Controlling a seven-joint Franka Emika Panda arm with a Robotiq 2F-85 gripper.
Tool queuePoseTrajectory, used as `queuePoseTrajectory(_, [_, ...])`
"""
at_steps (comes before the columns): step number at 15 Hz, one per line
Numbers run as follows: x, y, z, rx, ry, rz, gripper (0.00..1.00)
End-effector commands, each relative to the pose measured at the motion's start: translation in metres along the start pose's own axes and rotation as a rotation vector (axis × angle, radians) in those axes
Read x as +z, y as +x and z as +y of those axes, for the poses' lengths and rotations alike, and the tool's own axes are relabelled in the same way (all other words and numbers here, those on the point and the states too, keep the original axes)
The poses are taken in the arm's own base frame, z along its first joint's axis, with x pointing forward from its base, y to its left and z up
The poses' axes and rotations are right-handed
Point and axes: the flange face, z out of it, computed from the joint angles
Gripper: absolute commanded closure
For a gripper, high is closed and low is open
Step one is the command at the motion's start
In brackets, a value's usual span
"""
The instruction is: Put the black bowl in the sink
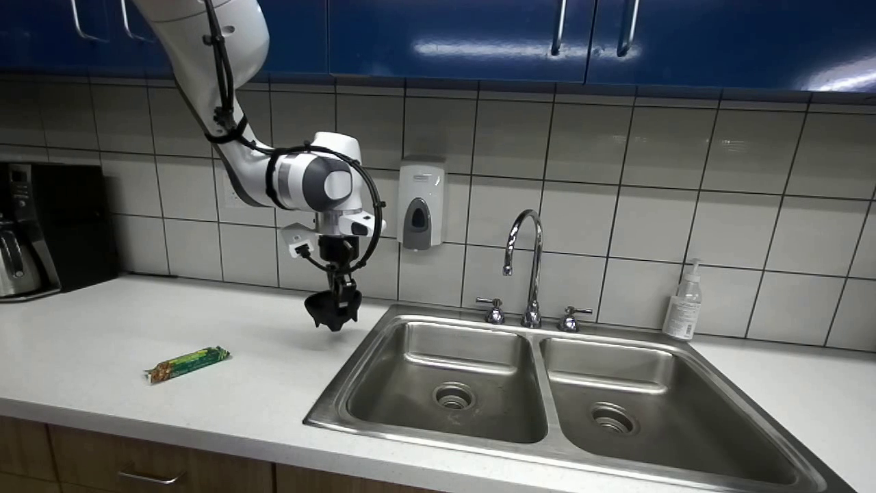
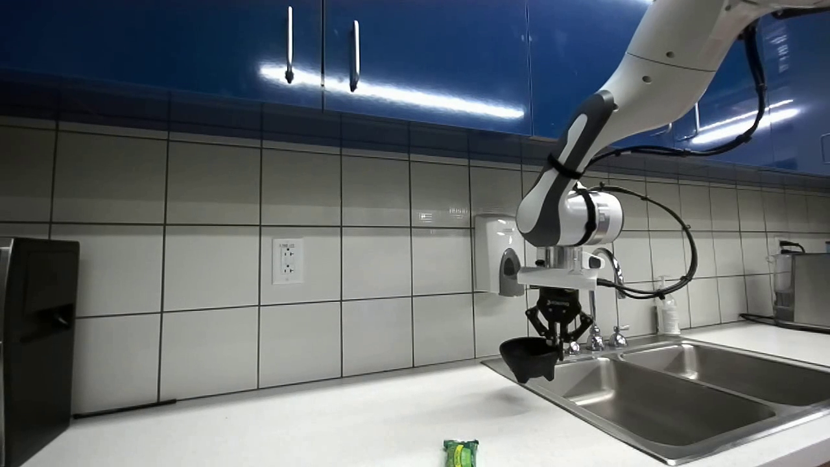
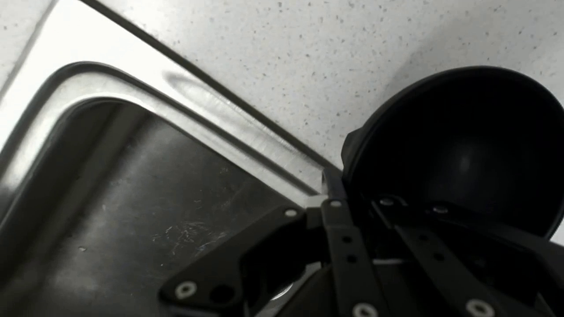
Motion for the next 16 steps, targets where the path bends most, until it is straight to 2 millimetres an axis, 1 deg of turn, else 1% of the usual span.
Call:
queuePoseTrajectory(1, [-0.019, 0.020, 0.035, 0.019, 0.044, 0.013, 0.98])
queuePoseTrajectory(4, [-0.022, 0.047, 0.063, 0.039, 0.056, 0.014, 0.98])
queuePoseTrajectory(8, [-0.018, 0.079, 0.101, 0.061, 0.066, 0.007, 0.98])
queuePoseTrajectory(10, [-0.015, 0.094, 0.116, 0.072, 0.063, 0.007, 0.98])
queuePoseTrajectory(12, [-0.012, 0.108, 0.127, 0.076, 0.070, 0.002, 0.98])
queuePoseTrajectory(16, [-0.002, 0.130, 0.138, 0.078, 0.070, -0.004, 0.98])
